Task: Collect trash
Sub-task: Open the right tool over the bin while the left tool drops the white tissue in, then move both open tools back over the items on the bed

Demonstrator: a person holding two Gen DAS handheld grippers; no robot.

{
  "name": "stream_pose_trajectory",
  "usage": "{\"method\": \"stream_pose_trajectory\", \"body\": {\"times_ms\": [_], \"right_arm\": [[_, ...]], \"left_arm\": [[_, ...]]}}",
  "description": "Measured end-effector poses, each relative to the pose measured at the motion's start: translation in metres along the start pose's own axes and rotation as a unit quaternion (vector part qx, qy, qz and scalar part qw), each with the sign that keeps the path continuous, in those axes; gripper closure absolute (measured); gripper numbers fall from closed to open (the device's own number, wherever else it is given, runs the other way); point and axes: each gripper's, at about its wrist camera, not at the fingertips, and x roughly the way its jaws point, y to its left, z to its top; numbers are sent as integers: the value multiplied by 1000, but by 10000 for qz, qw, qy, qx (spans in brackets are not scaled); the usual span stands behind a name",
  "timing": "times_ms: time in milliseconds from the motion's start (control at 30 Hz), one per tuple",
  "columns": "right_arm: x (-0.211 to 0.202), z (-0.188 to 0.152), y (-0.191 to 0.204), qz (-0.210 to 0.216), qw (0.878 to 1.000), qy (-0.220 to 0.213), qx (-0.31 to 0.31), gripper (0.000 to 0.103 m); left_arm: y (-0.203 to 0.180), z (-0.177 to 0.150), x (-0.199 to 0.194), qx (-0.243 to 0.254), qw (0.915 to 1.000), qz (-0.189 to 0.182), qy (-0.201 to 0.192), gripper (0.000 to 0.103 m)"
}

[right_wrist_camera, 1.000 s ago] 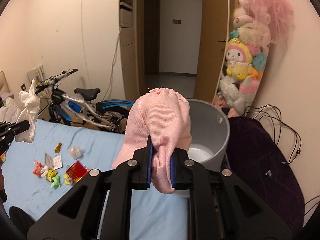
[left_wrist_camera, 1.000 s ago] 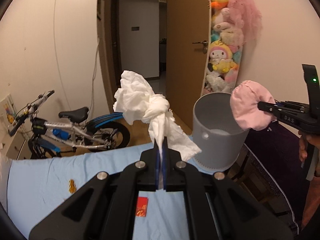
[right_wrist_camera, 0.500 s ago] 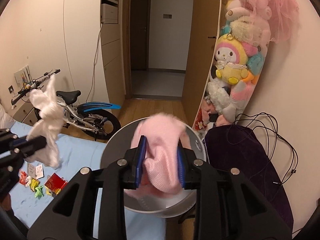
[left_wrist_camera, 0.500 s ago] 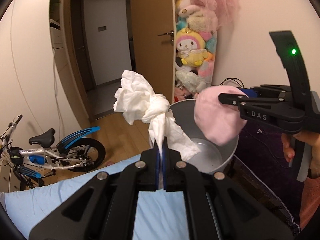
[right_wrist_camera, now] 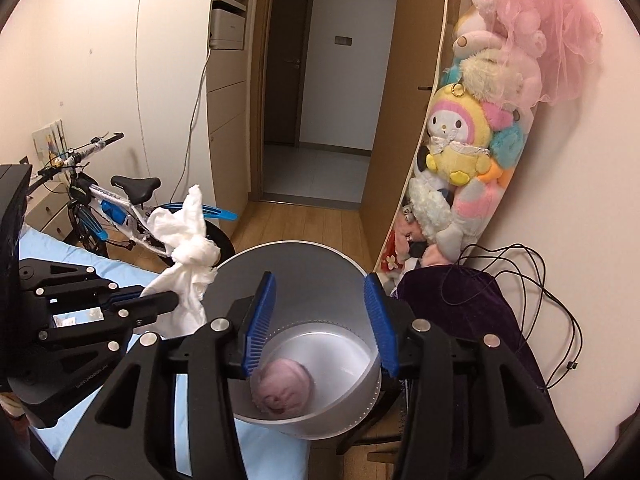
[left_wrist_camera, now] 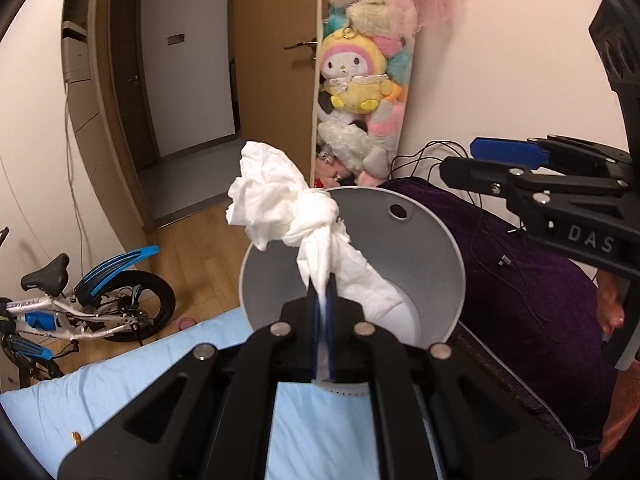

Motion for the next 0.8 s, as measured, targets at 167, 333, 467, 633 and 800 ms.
{"method": "stream_pose_trajectory", "body": {"times_ms": [167, 333, 467, 633, 800], "right_arm": [[-11, -4, -4, -91, 9999, -48, 38, 58], [-23, -7, -6, -200, 9998, -77, 16, 49], [-31, -9, -2, -248, 9996, -103, -29, 46], [-35, -15, 10, -163, 9998, -55, -48, 46], [-39, -26, 38, 46, 9998, -53, -169, 43]], "left_arm": [[-10, 6, 17, 73, 9993, -315, 210, 96], [-17, 3, 27, 16, 9976, -549, 413, 57], [-19, -5, 11, 37, 9992, -387, 26, 15], [-11, -10, 0, -86, 9995, -284, 65, 15], [9, -31, -19, -262, 9996, -114, 89, 15]]}}
